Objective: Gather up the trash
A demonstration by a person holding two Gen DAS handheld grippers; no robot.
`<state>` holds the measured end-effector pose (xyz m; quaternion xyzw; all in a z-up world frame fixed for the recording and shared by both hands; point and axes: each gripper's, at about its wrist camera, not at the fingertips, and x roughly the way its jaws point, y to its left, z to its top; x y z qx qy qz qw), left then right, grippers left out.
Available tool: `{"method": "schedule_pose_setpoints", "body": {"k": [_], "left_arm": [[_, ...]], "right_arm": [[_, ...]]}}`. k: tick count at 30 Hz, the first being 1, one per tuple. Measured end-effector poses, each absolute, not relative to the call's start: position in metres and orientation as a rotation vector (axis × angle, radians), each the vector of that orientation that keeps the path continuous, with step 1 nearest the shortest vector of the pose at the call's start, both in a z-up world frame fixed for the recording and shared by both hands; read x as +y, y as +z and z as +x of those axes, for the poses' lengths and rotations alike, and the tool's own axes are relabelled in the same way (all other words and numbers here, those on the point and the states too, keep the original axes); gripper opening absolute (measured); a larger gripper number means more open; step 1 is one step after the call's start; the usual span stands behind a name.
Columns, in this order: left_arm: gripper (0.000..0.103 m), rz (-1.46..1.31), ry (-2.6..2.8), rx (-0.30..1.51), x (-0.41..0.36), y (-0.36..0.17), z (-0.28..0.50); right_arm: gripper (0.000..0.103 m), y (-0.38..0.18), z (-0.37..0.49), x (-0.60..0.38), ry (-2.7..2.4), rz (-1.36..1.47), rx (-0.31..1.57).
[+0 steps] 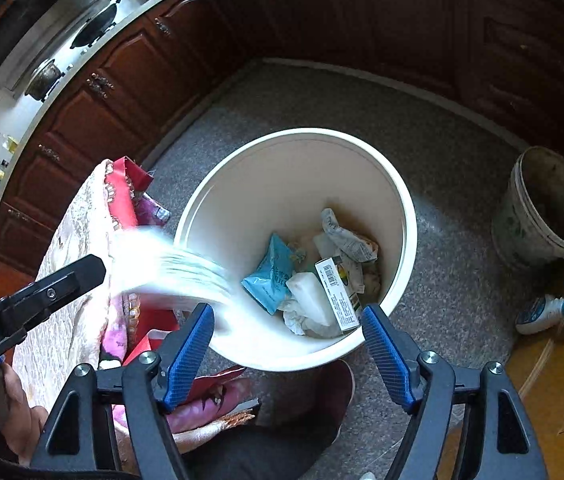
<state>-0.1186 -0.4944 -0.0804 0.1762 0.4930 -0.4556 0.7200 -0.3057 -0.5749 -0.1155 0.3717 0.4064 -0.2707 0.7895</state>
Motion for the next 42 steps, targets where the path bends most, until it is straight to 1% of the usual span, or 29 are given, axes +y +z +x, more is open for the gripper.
{"method": "schedule_pose_setpoints", "body": {"k": [9,15,17,18,22,23,27,29,30,32,36,38,42], "left_arm": [[0.057,0.352,-0.945,1.017,-0.46,-0.061,-0.124],[0.057,0.34,-0.883,0.912,-0.422,-0.038,-0.128],[0.057,0.328,-0.873,0.872,-0.409,-0.029,-0.131],[0.057,0.325,-0.867,0.85,-0.403,-0.023,-0.133],[0.057,0.305,-0.849,0.762,-0.377,0.0,-0.143],[0.059,0.297,-0.847,0.743,-0.371,0.006,-0.145],[0.078,0.23,-0.844,0.645,-0.339,0.028,-0.157],[0.082,0.201,-0.842,0.601,-0.326,0.041,-0.162],[0.083,0.193,-0.841,0.581,-0.319,0.048,-0.165],[0.083,0.192,-0.842,0.553,-0.311,0.057,-0.17],[0.083,0.186,-0.84,0.488,-0.292,0.072,-0.182],[0.083,0.171,-0.844,0.469,-0.282,0.078,-0.187],[0.083,0.156,-0.851,0.447,-0.273,0.084,-0.197]], "right_arm": [[0.075,-0.095,-0.304,-0.556,-0.573,0.741,0.842],[0.075,-0.067,-0.3,-0.53,-0.567,0.659,0.794],[0.081,-0.054,-0.3,-0.518,-0.572,0.627,0.762],[0.082,-0.048,-0.3,-0.513,-0.576,0.613,0.747],[0.083,-0.029,-0.303,-0.494,-0.583,0.581,0.698],[0.083,-0.024,-0.305,-0.49,-0.588,0.571,0.688],[0.084,0.004,-0.312,-0.465,-0.597,0.495,0.631],[0.088,0.017,-0.317,-0.454,-0.604,0.461,0.6],[0.089,0.024,-0.32,-0.448,-0.611,0.44,0.579],[0.095,0.038,-0.326,-0.436,-0.63,0.4,0.538],[0.097,0.06,-0.34,-0.417,-0.658,0.353,0.469],[0.1,0.067,-0.344,-0.409,-0.671,0.338,0.446],[0.101,0.077,-0.35,-0.396,-0.693,0.311,0.412]]}}
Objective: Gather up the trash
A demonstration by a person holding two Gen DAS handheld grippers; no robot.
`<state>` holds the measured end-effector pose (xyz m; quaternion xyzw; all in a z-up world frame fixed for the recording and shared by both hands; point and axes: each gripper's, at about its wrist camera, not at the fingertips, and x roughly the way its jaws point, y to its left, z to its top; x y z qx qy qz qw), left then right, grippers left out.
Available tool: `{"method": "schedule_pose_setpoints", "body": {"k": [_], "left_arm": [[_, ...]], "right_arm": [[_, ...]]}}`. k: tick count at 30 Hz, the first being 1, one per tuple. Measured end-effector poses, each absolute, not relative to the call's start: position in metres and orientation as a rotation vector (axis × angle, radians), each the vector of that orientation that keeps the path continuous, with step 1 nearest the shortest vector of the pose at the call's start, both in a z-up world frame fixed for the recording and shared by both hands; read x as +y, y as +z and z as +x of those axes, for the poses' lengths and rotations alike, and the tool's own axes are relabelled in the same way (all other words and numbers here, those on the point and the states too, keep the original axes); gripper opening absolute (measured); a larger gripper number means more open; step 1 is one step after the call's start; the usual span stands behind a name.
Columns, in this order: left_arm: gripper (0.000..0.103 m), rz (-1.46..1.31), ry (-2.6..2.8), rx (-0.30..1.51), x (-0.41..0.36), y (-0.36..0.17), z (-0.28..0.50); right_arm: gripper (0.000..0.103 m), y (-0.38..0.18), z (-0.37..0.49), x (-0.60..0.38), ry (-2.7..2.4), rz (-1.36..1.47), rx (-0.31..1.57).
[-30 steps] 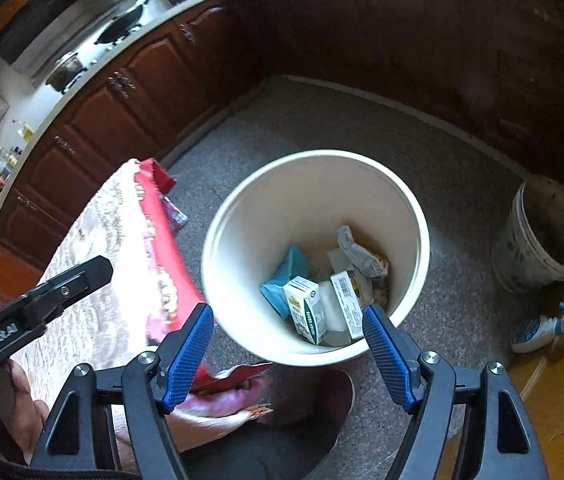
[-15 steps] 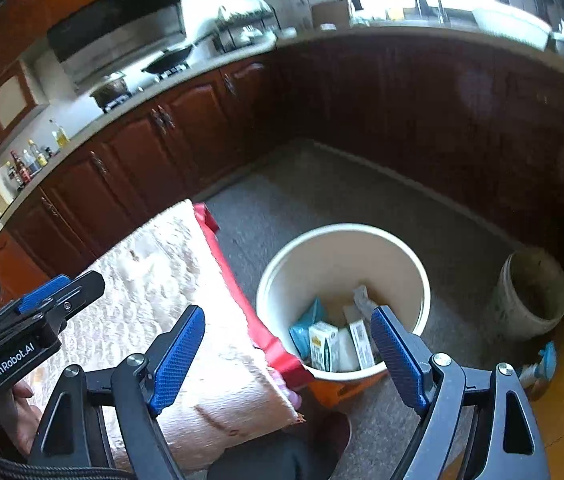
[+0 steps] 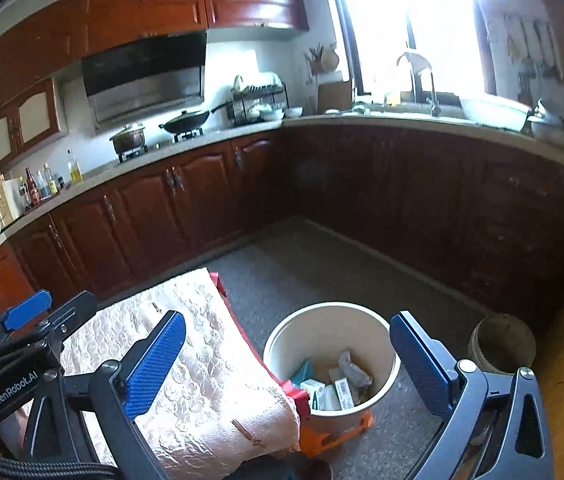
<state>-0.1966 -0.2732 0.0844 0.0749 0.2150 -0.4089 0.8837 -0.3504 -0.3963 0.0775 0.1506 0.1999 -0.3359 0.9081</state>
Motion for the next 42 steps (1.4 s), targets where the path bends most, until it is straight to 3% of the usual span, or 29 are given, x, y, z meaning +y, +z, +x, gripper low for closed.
{"method": "schedule_pose_setpoints", "body": {"k": [42], "left_arm": [[0.083,0.1,-0.827,0.367,-0.25,0.101,-0.206]], "right_arm": [[0.103,0.107,-0.36,-0.362,-0.711,0.219,0.332]]}}
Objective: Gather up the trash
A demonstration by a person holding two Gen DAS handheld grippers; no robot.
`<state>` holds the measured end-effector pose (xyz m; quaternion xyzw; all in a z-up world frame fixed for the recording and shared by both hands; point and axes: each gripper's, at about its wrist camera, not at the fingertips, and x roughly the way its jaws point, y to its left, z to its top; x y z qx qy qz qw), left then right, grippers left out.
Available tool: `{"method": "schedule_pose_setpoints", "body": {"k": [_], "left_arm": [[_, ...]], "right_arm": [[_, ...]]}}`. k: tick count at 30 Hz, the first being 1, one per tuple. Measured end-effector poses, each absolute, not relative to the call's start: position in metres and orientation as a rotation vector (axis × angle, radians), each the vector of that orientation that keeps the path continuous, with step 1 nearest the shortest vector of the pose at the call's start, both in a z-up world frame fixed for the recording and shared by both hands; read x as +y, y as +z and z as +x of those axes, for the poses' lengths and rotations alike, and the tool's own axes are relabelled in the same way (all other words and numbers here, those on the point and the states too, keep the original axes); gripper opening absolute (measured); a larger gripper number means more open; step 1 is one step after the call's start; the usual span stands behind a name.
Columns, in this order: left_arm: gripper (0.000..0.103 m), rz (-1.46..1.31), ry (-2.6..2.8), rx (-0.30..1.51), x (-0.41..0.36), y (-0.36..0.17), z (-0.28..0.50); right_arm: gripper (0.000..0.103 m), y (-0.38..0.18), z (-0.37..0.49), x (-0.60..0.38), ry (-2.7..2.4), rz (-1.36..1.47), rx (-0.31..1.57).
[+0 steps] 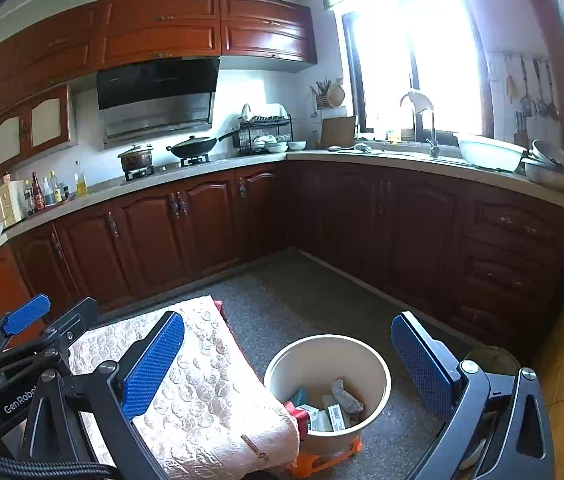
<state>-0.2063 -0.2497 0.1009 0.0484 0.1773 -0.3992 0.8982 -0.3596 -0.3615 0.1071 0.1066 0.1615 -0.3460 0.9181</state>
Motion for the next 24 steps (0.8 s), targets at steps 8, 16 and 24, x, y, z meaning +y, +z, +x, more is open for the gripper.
{"method": "schedule_pose_setpoints", "body": {"k": [8,16,24], "left_arm": [[0.083,0.105,-0.823,0.37,-0.2501,0.0996,-0.2046],[0.083,0.102,-0.822,0.373,-0.2497,0.0985,-0.2052],[0.083,0.097,-0.82,0.371,-0.2485,0.0978,-0.2048]], "right_arm": [[0.103,0.1064,-0.3589,-0.3619,-0.709,0.224,0.34],[0.103,0.1056,-0.3601,-0.3668,-0.708,0.227,0.344],[0.103,0.1068,-0.3598,-0.3685,-0.708,0.225,0.339]]}}
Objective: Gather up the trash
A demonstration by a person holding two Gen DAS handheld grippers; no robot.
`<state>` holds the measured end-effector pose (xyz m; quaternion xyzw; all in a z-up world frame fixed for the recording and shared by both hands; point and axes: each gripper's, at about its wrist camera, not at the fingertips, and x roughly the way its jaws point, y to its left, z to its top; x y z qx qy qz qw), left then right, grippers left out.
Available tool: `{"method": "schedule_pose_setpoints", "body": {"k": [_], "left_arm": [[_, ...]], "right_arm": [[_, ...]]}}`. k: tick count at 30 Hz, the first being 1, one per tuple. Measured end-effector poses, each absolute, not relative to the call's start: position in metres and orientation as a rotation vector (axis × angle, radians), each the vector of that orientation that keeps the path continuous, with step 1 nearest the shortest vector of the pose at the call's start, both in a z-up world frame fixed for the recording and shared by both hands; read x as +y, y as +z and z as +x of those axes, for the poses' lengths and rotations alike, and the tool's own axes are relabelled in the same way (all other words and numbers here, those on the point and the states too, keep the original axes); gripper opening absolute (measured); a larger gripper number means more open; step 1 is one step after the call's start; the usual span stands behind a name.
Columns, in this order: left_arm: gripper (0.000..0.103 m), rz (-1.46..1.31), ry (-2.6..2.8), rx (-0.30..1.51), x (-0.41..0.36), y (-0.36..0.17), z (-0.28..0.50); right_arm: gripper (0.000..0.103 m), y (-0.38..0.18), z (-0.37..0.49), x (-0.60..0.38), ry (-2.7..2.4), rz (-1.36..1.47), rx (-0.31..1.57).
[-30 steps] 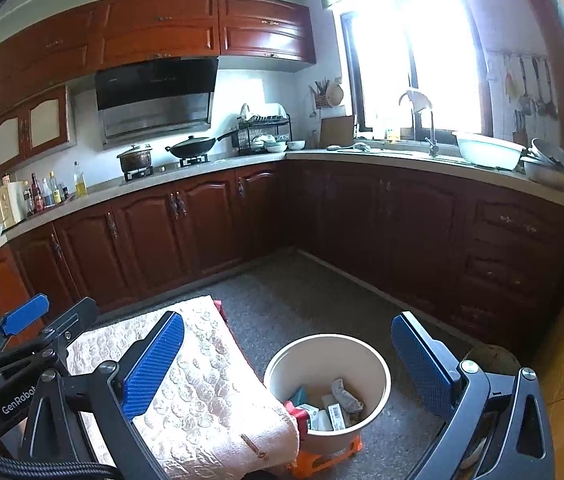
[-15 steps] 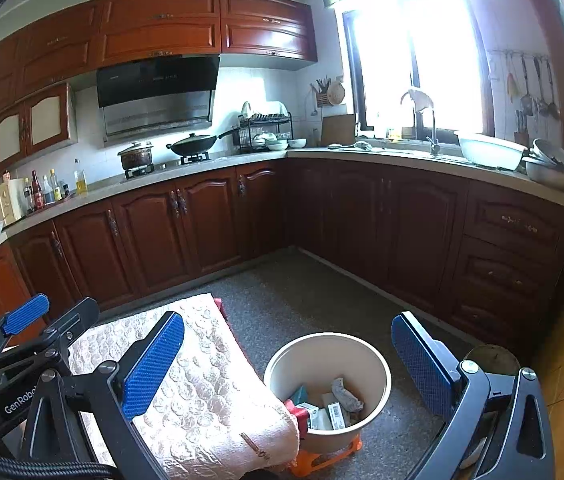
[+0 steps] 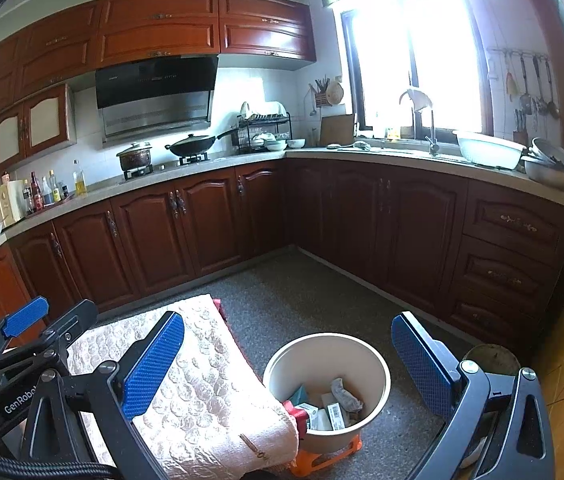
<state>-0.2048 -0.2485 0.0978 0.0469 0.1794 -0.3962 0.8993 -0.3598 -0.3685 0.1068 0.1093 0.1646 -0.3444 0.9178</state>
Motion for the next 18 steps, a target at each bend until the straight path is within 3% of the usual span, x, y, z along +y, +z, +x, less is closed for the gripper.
{"method": "schedule_pose_setpoints", "body": {"k": [18], "left_arm": [[0.083,0.098,-0.815,0.37,-0.2475,0.0972,-0.206]], "right_arm": [[0.103,0.1062,-0.3597,-0.3698,-0.707,0.226,0.341]]}}
